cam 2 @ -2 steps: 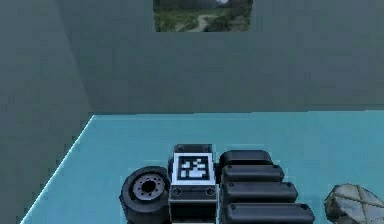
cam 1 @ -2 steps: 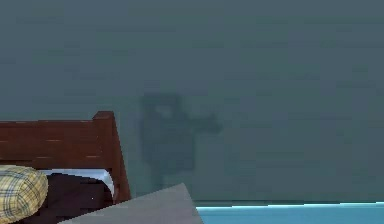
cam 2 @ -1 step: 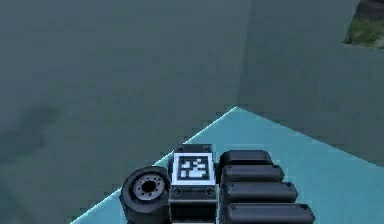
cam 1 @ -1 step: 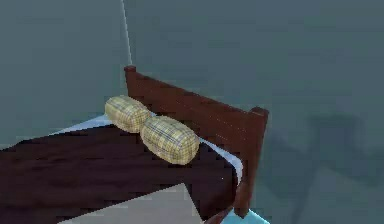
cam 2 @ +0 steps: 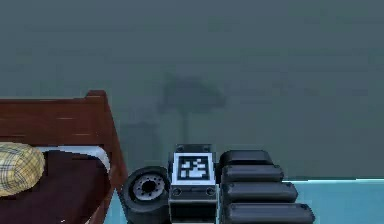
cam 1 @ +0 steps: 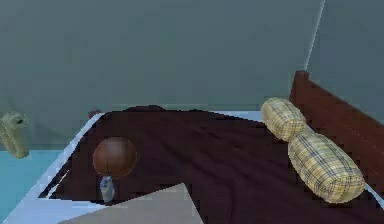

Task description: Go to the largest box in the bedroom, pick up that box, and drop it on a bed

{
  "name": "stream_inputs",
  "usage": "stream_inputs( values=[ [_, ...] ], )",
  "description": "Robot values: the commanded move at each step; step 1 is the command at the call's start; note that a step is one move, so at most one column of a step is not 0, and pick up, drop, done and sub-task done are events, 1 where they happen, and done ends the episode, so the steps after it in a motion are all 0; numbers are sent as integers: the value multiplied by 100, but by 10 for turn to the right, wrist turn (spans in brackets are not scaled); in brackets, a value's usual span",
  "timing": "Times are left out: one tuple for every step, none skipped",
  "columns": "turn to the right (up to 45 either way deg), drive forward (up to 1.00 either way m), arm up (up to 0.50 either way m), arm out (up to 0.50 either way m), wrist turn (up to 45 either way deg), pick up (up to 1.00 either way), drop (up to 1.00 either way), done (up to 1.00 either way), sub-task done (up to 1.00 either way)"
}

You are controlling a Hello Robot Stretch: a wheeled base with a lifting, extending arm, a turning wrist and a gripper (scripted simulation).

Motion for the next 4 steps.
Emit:
stream_inputs(
  values=[
    [-360, 0, 0, 0, 0, 0, 0, 0, 0],
    [0, 20, 0, 0, 0, 0, 0, 0, 0],
    [-450, 0, 0, 0, 0, 0, 0, 0, 0],
    [-450, 0, 0, 0, 0, 0, 0, 0, 0]
  ],
)
